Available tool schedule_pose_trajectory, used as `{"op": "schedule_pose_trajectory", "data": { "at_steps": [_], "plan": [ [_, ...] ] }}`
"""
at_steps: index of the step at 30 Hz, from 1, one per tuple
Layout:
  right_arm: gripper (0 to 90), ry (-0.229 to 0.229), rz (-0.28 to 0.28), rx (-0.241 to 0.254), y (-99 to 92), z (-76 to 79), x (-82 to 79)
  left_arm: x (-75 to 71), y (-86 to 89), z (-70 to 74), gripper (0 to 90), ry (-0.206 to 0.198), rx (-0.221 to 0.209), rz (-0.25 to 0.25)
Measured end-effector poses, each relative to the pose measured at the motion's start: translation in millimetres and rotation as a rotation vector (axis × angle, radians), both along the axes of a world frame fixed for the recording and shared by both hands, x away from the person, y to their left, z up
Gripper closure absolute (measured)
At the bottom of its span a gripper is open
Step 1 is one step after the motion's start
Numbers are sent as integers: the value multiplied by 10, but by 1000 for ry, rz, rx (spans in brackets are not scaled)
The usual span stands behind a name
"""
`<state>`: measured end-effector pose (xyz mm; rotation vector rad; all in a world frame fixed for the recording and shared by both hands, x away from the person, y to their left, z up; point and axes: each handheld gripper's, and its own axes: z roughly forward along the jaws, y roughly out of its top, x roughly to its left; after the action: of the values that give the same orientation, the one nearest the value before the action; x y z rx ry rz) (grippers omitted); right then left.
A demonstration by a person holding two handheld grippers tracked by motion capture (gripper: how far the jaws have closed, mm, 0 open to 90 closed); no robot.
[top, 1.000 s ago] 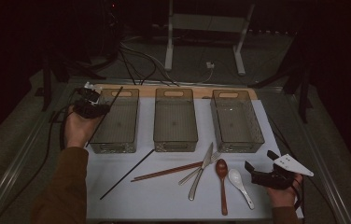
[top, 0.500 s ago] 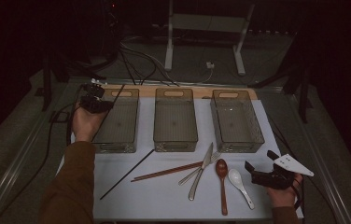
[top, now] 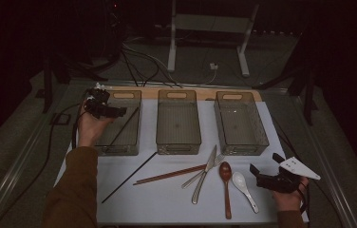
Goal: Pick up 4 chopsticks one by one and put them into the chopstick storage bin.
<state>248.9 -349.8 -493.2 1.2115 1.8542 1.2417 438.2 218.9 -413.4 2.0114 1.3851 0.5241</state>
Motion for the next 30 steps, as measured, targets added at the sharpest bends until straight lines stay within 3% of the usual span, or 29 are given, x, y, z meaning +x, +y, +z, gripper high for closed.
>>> {"op": "schedule_pose_trajectory", "data": {
  "at_steps": [11,19,30],
  "plan": [
    [0,2,-2,3,-2,0,-1,-261,27,17,15,-26,-85,-46],
    [0,3,0,3,7,-2,0,-499,-31,38,8,-41,-81,-124],
    [0,3,0,2,6,-2,-2,-761,-144,60,8,-53,-58,-189]
  ]
}}
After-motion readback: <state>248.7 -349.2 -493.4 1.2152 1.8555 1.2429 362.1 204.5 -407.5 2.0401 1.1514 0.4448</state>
